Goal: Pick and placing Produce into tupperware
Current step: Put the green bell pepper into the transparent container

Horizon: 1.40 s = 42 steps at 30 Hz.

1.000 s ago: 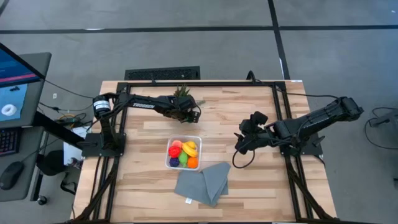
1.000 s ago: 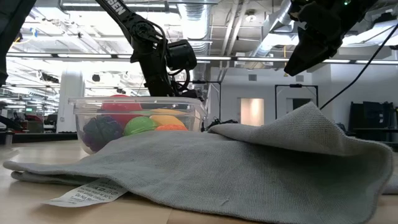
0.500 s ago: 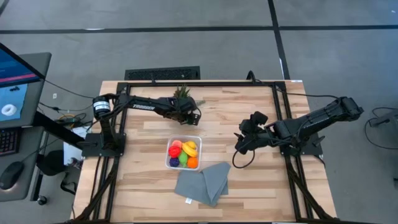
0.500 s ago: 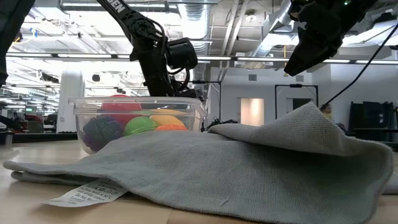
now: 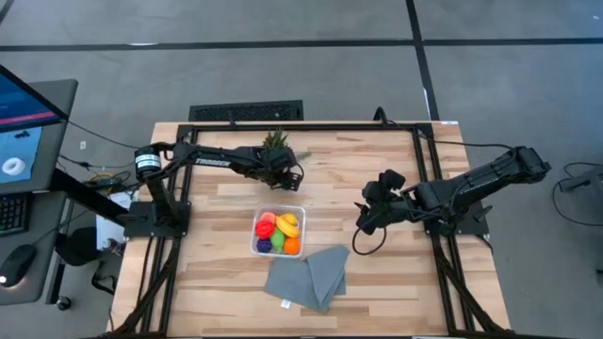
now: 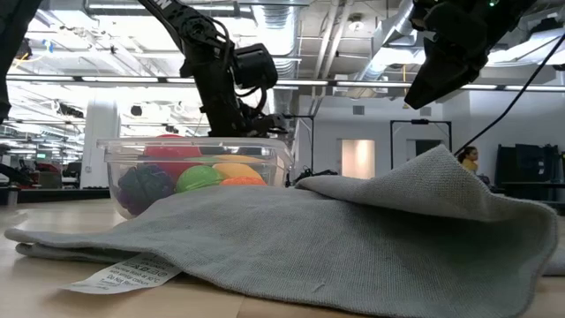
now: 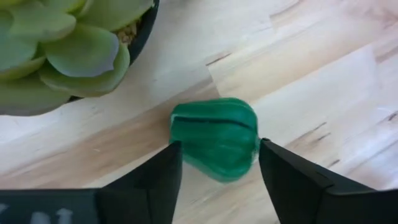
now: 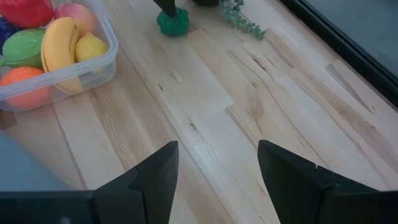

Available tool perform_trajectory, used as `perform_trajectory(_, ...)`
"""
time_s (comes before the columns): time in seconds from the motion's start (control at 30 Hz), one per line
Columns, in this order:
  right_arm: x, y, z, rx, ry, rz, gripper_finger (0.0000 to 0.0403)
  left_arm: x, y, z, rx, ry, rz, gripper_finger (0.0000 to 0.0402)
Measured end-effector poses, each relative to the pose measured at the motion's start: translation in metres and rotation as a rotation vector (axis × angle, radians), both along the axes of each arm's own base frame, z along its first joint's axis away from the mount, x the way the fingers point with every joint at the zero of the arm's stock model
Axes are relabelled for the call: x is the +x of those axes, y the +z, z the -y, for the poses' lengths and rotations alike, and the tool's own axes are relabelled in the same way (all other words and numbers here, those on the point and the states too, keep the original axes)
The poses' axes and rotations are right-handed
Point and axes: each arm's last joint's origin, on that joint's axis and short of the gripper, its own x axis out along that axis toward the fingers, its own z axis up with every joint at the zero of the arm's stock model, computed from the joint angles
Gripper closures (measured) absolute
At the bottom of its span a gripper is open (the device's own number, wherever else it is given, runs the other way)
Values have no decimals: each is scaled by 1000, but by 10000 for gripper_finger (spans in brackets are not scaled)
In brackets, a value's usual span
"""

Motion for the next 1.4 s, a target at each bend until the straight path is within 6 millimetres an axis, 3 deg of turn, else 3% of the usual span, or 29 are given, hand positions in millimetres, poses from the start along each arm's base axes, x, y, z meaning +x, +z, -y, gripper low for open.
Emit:
perform_trajectory(0.2, 0, 0, 0, 0, 0, 0, 158, 0, 1, 1, -1, -43, 2, 242)
perform_trajectory(0.33, 0, 0, 0, 0, 0, 0, 158, 1, 1, 3, 37, -44, -10, 243)
perform_trajectory(0.47, 0, 0, 0, 0, 0, 1, 158, 1, 1, 4, 39, -70, -11, 211)
perform_trajectory(0.87, 0, 0, 0, 0, 0, 0, 158, 2, 0, 2, 34, -38, 5, 65)
perform_trajectory(1.07, 0, 0, 0, 0, 0, 1, 158, 5, -17, 1, -19, -33, -36, 44)
perform_trajectory(1.4, 0, 0, 0, 8, -10, 6, 158, 5, -17, -5, 18, 5, -31, 42)
